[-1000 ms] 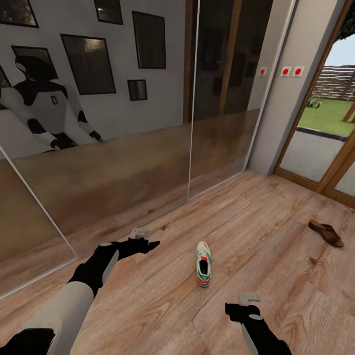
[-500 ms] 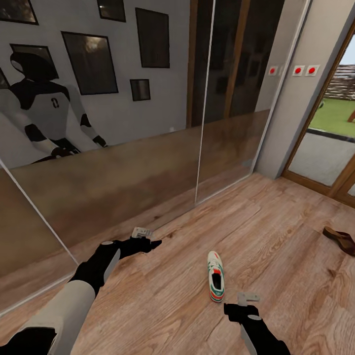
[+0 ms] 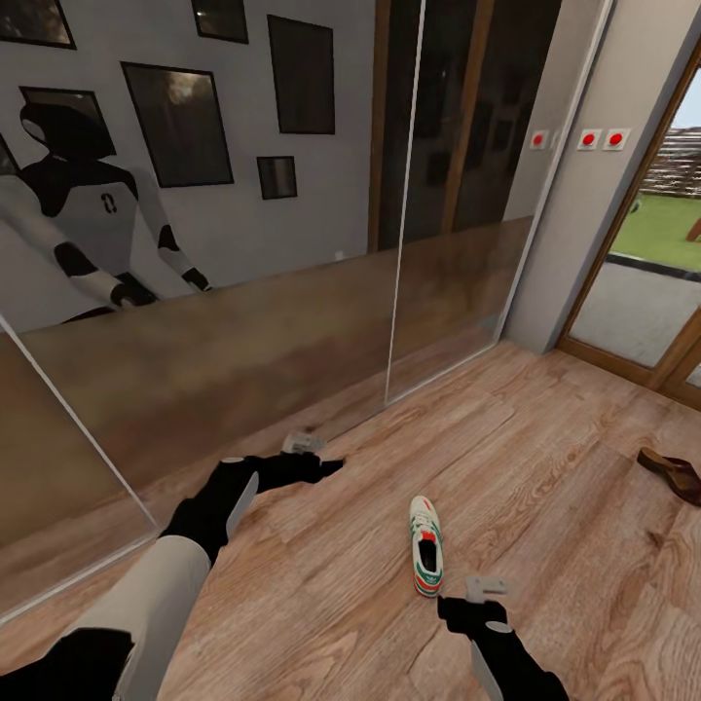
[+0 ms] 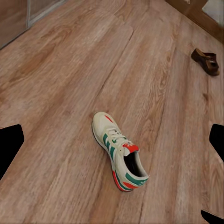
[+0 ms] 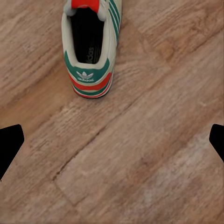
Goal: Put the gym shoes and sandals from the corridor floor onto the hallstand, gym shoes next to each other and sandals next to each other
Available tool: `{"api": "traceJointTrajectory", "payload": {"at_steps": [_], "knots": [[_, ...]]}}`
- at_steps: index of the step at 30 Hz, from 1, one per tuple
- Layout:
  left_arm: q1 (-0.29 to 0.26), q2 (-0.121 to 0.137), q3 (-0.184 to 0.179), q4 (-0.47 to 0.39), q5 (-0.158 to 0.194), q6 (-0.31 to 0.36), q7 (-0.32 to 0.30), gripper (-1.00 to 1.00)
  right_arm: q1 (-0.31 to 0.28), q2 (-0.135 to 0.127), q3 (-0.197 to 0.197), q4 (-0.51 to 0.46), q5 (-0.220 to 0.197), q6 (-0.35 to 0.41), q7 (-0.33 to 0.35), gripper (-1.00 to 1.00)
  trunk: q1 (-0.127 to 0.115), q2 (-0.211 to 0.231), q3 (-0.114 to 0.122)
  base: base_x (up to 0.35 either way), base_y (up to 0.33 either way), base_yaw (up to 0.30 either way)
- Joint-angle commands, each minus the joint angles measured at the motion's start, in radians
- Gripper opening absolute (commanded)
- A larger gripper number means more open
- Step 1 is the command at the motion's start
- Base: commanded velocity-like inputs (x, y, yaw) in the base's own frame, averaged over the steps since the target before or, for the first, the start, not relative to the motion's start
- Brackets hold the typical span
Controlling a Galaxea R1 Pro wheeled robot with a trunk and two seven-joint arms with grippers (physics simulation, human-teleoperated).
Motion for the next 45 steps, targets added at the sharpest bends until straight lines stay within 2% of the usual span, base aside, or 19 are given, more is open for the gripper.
{"api": "traceJointTrajectory", "payload": {"at_steps": [1, 15, 34, 45], "knots": [[-0.005, -0.003, 0.001, -0.007, 0.0, 0.014, -0.008, 1.0, 0.0, 0.002, -0.005, -0.002, 0.01, 0.0, 0.0, 1.0, 0.0, 0.0, -0.001, 0.0, 0.0, 0.0], [-0.076, -0.046, 0.002, -0.04, 0.013, 0.093, -0.087, 1.0, 0.0, 0.011, -0.005, -0.002, 0.01, -0.014, -0.007, 1.0, 0.0, 0.0, -0.001, 0.0, 0.0, 0.0], [-0.068, -0.044, 0.002, -0.048, 0.014, 0.2, -0.193, 1.0, 0.0, 0.012, -0.005, -0.002, 0.01, -0.018, -0.007, 1.0, 0.0, 0.0, -0.001, 0.053, 0.027, 0.0], [-0.066, -0.045, 0.003, -0.048, 0.014, 0.254, -0.196, 1.0, 0.0, 0.012, -0.005, -0.002, 0.009, -0.019, -0.007, 1.0, 0.0, 0.0, -0.001, 0.217, 0.199, 0.0]]}}
